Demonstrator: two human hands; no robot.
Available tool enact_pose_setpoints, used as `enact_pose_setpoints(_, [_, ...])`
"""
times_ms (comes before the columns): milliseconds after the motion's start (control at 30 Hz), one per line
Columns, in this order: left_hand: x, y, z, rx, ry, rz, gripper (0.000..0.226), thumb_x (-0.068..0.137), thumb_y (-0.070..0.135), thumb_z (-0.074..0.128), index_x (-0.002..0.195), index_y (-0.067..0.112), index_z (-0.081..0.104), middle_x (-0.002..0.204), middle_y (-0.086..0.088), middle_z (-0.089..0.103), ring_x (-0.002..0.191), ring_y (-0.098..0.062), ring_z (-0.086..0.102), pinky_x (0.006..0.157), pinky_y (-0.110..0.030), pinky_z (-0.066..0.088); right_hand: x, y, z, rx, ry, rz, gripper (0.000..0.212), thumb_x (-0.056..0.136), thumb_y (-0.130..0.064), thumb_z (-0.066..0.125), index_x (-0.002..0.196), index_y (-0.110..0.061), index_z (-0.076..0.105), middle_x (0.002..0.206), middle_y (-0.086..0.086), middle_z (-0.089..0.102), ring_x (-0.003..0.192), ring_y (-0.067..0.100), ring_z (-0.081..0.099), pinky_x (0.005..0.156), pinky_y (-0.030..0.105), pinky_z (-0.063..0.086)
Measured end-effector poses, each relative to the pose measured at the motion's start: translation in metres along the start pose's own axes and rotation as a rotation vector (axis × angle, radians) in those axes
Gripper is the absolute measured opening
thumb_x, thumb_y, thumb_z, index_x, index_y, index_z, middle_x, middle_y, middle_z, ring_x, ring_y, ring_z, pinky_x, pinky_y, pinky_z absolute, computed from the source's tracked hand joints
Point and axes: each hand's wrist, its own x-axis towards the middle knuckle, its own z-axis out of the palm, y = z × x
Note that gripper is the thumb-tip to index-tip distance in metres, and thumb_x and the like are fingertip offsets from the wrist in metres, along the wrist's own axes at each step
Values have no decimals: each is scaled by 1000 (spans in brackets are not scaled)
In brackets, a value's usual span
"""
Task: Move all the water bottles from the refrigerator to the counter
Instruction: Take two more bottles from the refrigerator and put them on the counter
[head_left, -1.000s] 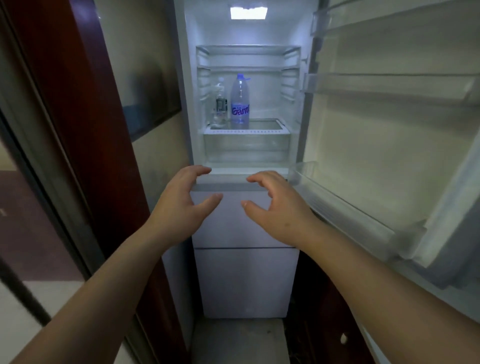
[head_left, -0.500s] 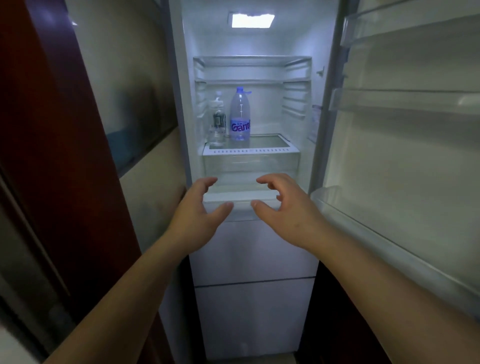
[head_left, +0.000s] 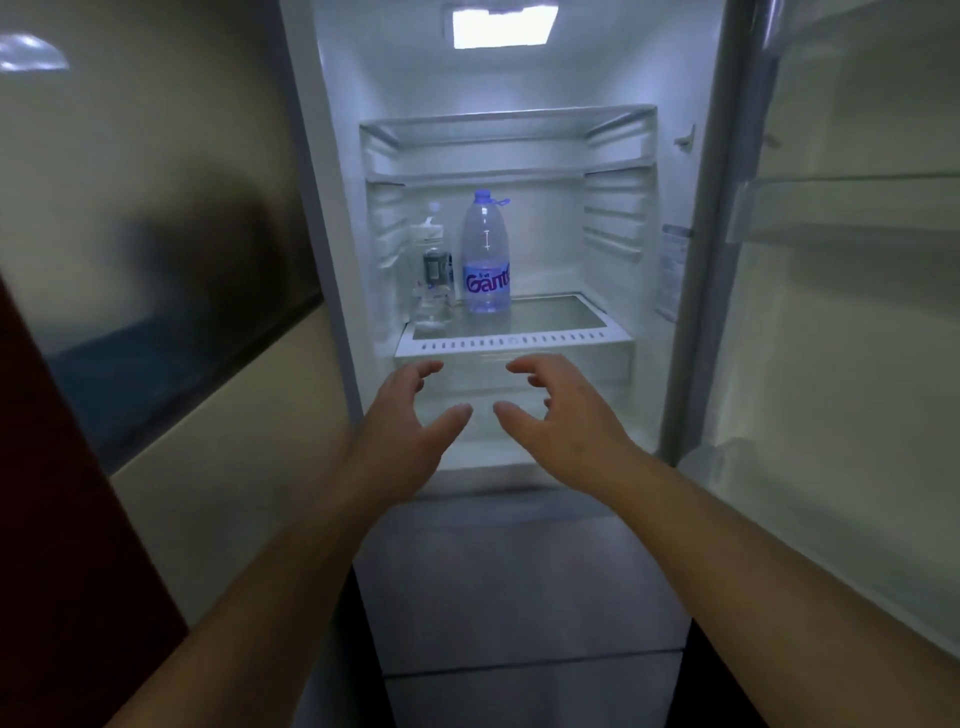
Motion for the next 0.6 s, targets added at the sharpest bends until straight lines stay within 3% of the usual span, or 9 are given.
enact_pose_setpoints(200, [72,-15,21,-57,69,-29,50,89,29,68,134,24,47,133,6,52,122,-9,47,96,-28,41,82,24,7,11,18,-70,45,86,-35,66,128,-25,50,116,-12,48,105,4,48,86,21,43])
enact_pose_setpoints(267, [92,-18,27,-79,116,-61,53,90,26,68,137,22,44,128,9,50,109,-3,52,82,-15,43,104,27,6,14,26,-95,45,86,-33,66,128,-23,51,114,-12,47,102,4,49,79,18,39])
enact_pose_setpoints(333, [110,-22,34,-93,170,-92,56,90,24,67,140,21,41,125,10,47,99,1,51,65,-5,40,122,34,4,6,45,-120,46,86,-33,66,129,-22,52,116,-10,49,106,5,49,84,21,38])
enact_pose_setpoints(400, [131,-29,41,-86,218,-108,58,89,24,68,140,19,40,131,4,47,107,-6,49,73,-9,41,137,42,4,-4,63,-129,47,85,-32,68,128,-21,53,120,-7,52,108,5,49,90,23,40])
enact_pose_setpoints(467, [155,-37,46,-53,242,-134,62,86,24,68,141,17,39,139,-4,46,114,-13,47,87,-24,41,151,50,6,-6,64,-116,47,84,-32,68,128,-20,54,124,-3,53,109,6,50,91,25,42])
enact_pose_setpoints(600, [206,-47,57,-71,268,-197,69,83,24,67,144,13,37,134,-2,45,114,-17,51,81,-24,39,177,62,11,-27,68,-99,46,85,-33,67,127,-22,53,124,-2,53,108,7,49,89,26,43])
